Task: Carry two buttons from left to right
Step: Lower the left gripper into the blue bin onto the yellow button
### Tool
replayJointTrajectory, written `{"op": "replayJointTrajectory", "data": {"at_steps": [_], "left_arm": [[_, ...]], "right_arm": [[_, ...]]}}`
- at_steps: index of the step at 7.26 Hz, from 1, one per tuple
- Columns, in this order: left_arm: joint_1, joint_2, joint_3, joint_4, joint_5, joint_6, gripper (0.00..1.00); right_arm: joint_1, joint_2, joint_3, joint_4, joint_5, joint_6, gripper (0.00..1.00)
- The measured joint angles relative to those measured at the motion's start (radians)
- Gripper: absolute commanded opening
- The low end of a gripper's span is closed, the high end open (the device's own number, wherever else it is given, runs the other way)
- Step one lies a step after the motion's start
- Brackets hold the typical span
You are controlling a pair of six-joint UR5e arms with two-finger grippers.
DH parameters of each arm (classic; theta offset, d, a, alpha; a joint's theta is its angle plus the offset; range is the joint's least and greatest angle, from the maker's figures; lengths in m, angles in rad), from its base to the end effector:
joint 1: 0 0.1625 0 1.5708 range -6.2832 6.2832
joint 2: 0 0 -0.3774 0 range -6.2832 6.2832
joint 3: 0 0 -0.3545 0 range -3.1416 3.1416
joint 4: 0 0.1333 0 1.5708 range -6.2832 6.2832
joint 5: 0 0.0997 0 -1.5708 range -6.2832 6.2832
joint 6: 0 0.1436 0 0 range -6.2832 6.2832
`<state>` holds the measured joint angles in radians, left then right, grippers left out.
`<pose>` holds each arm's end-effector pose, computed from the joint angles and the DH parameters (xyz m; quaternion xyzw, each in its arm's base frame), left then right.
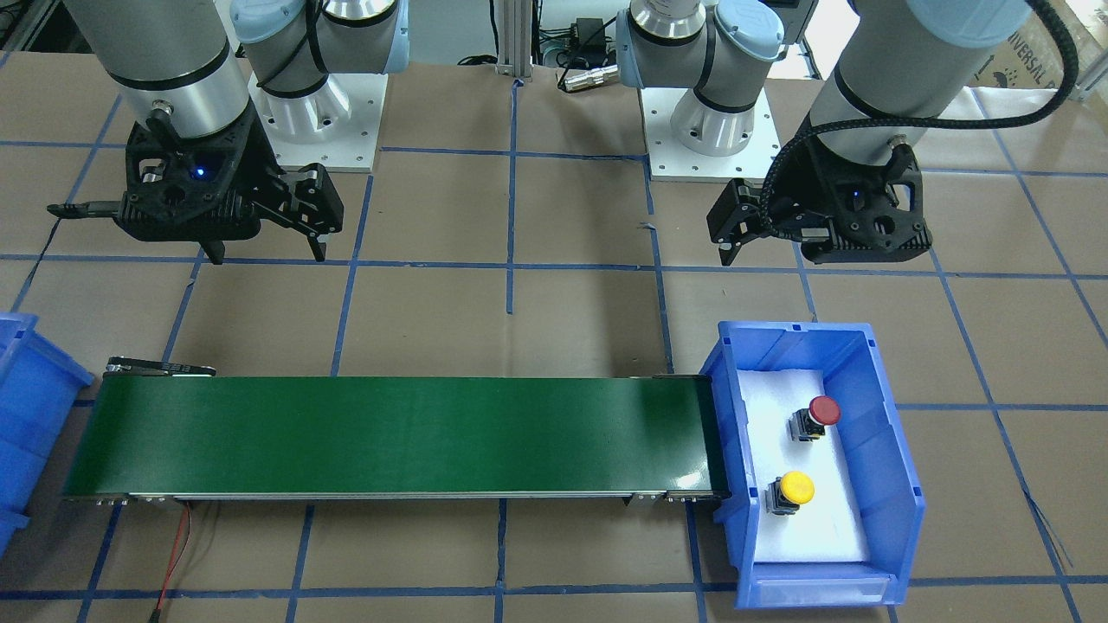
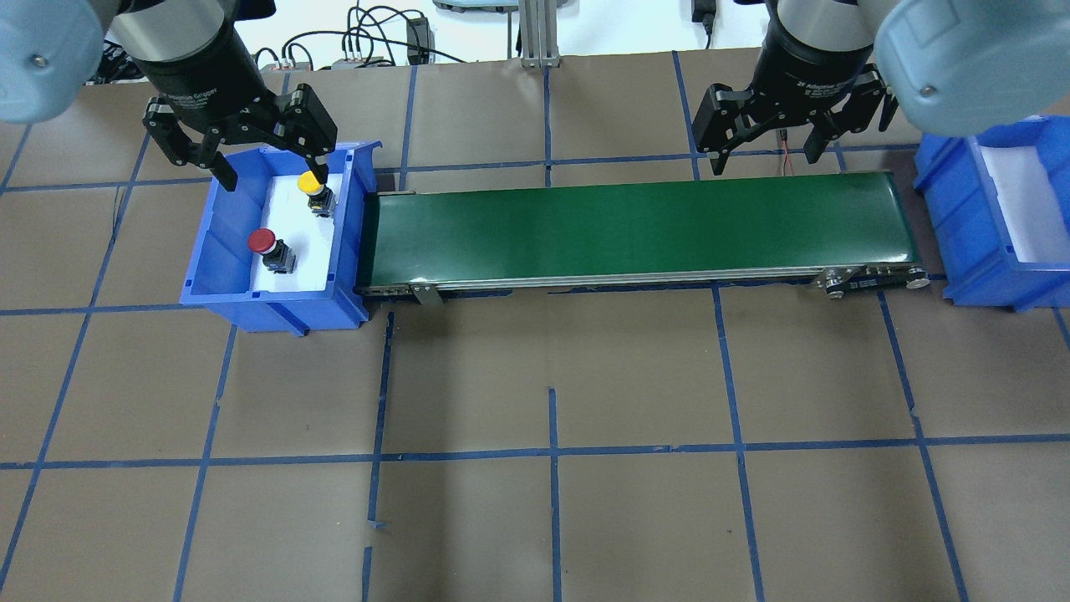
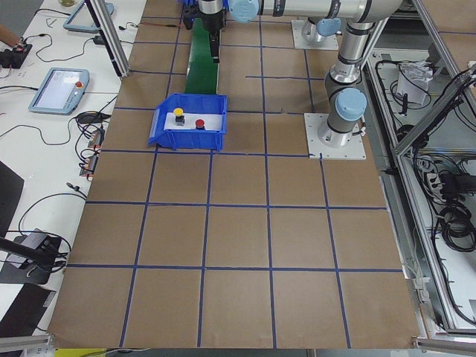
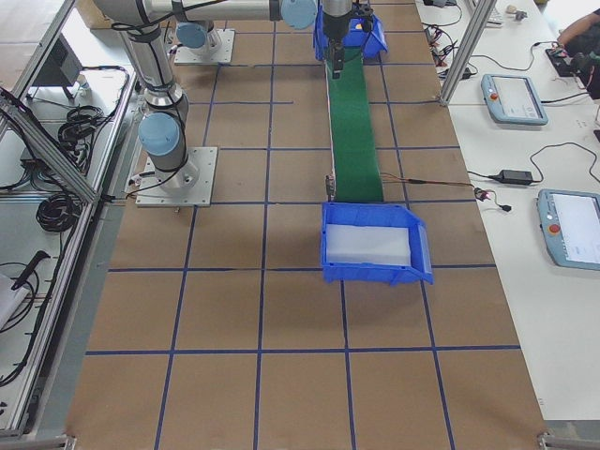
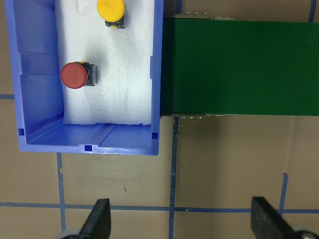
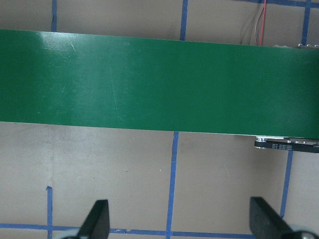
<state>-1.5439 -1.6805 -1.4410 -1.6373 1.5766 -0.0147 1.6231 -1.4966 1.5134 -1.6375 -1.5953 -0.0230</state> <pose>-0.1193 -0.4921 0.3967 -0.0207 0.9995 0.0232 0.0028 0.1552 -0.4817 0.3945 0.0373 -0.9989 0.0251 0.0119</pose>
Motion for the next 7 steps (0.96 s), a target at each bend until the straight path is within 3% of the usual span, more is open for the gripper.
{"op": "replayJointTrajectory", "data": {"at_steps": [2, 7], "left_arm": [[0.009, -0.023, 0.004, 0.038, 0.001, 0.007, 1.00], [0.093, -0.288, 0.150, 0.210, -0.009, 0.114, 1.00]], "right_arm": [[-0.006, -0.002, 0.001, 0.003, -0.001, -0.002, 1.00], [-0.012, -0.003, 0.002, 0.004, -0.002, -0.003, 1.00]]}}
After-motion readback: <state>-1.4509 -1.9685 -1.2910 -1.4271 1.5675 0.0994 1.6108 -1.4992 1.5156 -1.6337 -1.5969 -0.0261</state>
